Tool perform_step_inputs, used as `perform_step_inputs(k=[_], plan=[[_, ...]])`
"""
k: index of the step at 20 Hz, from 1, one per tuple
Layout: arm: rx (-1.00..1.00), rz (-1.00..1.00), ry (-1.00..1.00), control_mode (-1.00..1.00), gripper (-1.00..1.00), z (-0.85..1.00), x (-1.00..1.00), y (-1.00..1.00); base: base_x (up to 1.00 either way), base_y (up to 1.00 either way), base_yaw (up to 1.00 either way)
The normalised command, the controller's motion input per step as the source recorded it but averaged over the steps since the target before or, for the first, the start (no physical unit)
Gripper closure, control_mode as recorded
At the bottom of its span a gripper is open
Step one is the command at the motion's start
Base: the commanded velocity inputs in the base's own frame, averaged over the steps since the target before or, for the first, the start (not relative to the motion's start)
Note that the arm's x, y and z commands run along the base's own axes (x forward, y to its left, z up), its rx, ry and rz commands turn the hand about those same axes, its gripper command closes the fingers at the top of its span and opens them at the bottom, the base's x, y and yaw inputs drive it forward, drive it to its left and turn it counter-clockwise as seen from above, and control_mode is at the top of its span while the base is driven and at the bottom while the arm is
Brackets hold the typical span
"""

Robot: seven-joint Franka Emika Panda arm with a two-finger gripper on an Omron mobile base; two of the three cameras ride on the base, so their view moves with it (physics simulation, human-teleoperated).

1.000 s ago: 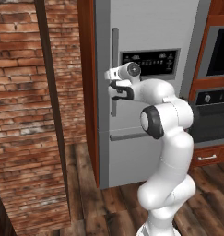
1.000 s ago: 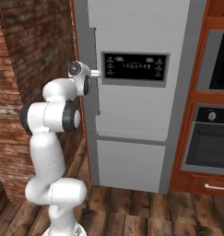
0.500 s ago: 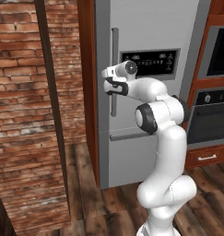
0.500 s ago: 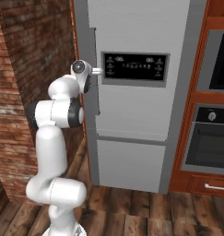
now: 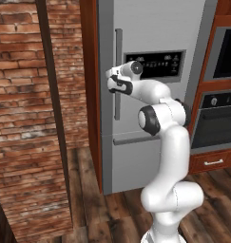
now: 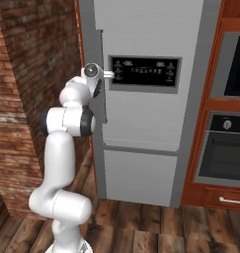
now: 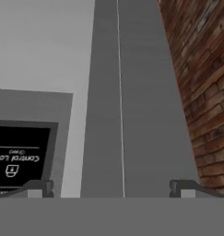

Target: Place one of the steaks on the plate and the other in the bowl. Then place the bowl in the fridge.

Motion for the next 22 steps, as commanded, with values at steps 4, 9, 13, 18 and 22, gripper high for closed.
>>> perform_step_inputs(k=[4, 9, 13, 18, 22], plan=[[0.00, 0.00, 0.00, -1.00, 1.00, 0.00, 0.27, 0.00, 0.00, 0.00, 0.00], [0.00, 0.00, 0.00, -1.00, 1.00, 0.00, 0.16, 0.00, 0.00, 0.00, 0.00], [0.00, 0.00, 0.00, -1.00, 1.00, 0.00, 0.01, 0.00, 0.00, 0.00, 0.00], [0.00, 0.00, 0.00, -1.00, 1.00, 0.00, -0.13, -0.14, 0.00, 0.00, 0.00], [0.00, 0.00, 0.02, -1.00, 1.00, 0.18, -0.50, -0.44, 0.00, 0.00, 0.00]])
